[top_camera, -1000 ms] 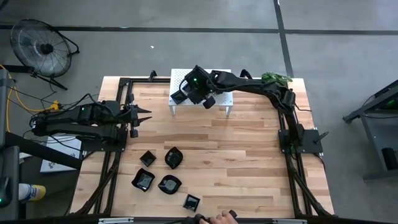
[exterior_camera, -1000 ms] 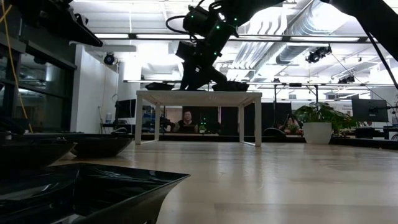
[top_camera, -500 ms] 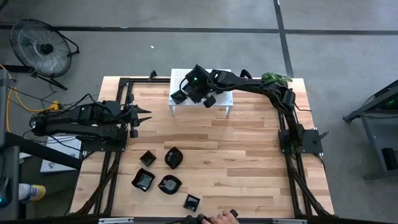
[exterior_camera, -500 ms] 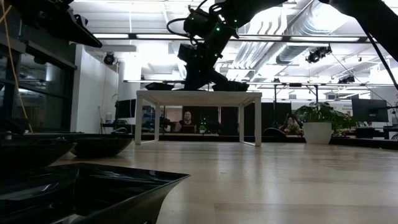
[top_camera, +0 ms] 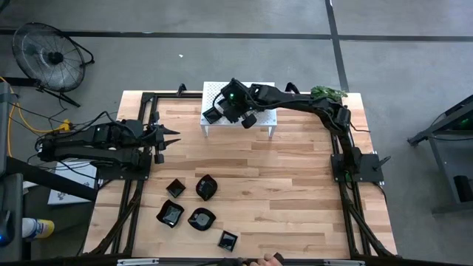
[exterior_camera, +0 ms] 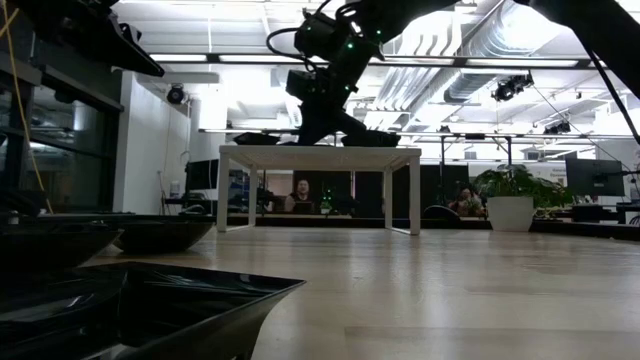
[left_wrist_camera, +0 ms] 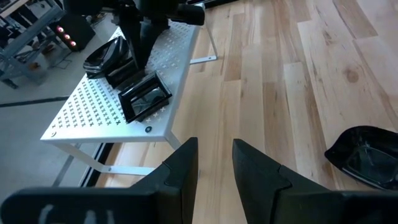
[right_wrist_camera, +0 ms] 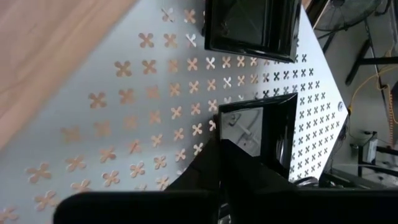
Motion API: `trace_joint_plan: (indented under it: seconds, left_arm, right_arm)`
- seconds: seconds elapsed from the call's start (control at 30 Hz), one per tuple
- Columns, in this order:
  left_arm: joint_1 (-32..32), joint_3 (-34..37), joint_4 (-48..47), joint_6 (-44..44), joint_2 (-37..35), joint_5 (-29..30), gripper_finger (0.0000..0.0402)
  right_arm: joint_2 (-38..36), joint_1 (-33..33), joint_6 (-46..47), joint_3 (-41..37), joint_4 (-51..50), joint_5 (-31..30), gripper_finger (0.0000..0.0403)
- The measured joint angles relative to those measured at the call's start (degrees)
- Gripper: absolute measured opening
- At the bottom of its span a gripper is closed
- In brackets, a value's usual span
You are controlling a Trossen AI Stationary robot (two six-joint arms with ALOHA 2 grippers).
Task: Pick & Place Mini shaped plates
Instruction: Stack the black square plate on top of the black square plate on the shelf
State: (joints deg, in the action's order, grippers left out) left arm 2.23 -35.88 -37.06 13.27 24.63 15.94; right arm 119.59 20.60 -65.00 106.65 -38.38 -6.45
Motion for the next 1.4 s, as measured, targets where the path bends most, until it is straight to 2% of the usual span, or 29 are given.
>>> trace_joint_plan:
  seconds: [0.23,0.4,0.57,0.97,1.4]
  left_arm:
    - [0.0,0.0,0.0,-0.3,0.0,0.0,0.0097]
    - [0.0,0.0,0.0,-0.3,0.0,0.0,0.0097]
    - [0.0,0.0,0.0,-0.5,0.0,0.0,0.0097]
    - [0.0,0.0,0.0,-0.9,0.0,0.0,0.0097]
    - [0.0,0.0,0.0,-1.4,0.0,0.0,0.0097]
  right_arm:
    - [0.0,-2.8,2.0,0.0,-1.0,-2.4,0.0002]
    - [0.0,-4.4,3.0,0.0,-1.9,-8.1,0.0001]
    - [0.0,-4.6,5.7,0.0,-3.0,-10.3,0.0001]
    - [-0.6,-5.1,13.7,0.0,-7.7,-11.9,0.0]
    - [-5.4,-8.6,20.7,0.0,-14.5,-8.3,0.0]
